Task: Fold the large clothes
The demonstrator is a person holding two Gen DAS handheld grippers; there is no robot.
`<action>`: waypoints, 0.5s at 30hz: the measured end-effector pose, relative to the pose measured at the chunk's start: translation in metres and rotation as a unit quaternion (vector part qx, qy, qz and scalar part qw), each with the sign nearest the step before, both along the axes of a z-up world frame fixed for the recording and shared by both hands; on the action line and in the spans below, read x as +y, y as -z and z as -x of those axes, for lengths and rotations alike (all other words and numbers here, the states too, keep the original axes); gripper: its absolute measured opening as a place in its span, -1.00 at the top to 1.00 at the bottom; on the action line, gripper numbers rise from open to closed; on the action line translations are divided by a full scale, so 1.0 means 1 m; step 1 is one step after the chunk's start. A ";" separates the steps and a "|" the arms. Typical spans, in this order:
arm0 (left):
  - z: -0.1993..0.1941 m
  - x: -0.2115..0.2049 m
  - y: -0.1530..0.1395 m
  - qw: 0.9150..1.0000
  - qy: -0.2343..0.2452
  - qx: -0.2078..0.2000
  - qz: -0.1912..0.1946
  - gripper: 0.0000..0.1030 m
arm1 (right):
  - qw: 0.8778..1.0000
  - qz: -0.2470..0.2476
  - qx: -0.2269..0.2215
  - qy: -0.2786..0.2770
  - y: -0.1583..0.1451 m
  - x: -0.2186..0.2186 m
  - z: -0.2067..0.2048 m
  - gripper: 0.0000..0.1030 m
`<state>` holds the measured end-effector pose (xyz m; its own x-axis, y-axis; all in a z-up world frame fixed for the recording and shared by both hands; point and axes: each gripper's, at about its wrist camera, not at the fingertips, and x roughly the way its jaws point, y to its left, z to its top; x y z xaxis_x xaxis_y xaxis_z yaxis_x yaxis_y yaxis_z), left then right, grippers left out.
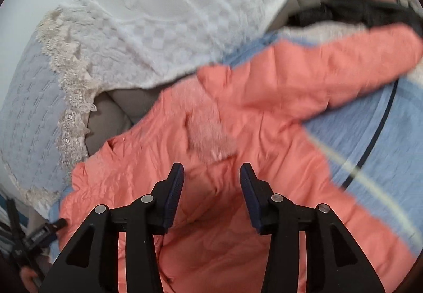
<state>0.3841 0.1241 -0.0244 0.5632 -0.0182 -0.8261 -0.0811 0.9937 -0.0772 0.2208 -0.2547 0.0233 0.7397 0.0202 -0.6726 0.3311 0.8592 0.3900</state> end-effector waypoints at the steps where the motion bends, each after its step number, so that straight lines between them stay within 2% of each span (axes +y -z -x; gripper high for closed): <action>1: 0.003 0.001 -0.006 1.000 -0.002 -0.004 0.002 -1.00 | 1.000 0.011 -0.010 -0.015 -0.007 0.004 -0.002 0.11; 3: 0.010 0.003 -0.016 1.000 0.003 -0.020 0.015 -1.00 | 0.998 0.029 -0.022 -0.056 -0.014 0.015 -0.013 0.10; 7: 0.016 -0.010 -0.020 0.999 0.024 -0.018 0.029 -1.00 | 0.987 0.073 -0.012 -0.141 -0.011 0.042 -0.037 0.10; 9: 0.018 -0.017 -0.017 0.999 0.031 -0.018 0.015 -1.00 | 0.984 0.088 0.017 -0.155 0.003 0.048 -0.050 0.10; 12: 0.012 -0.023 -0.002 1.000 0.022 0.008 -0.016 -1.00 | 0.973 0.128 0.059 -0.181 0.028 0.056 -0.070 0.10; 14: 0.006 -0.020 0.013 0.998 0.003 0.023 -0.054 -1.00 | 0.965 0.156 0.078 -0.194 0.041 0.060 -0.077 0.10; 15: 0.004 -0.015 0.018 0.999 -0.001 0.028 -0.037 -1.00 | 0.963 0.161 0.084 -0.201 0.047 0.060 -0.079 0.10</action>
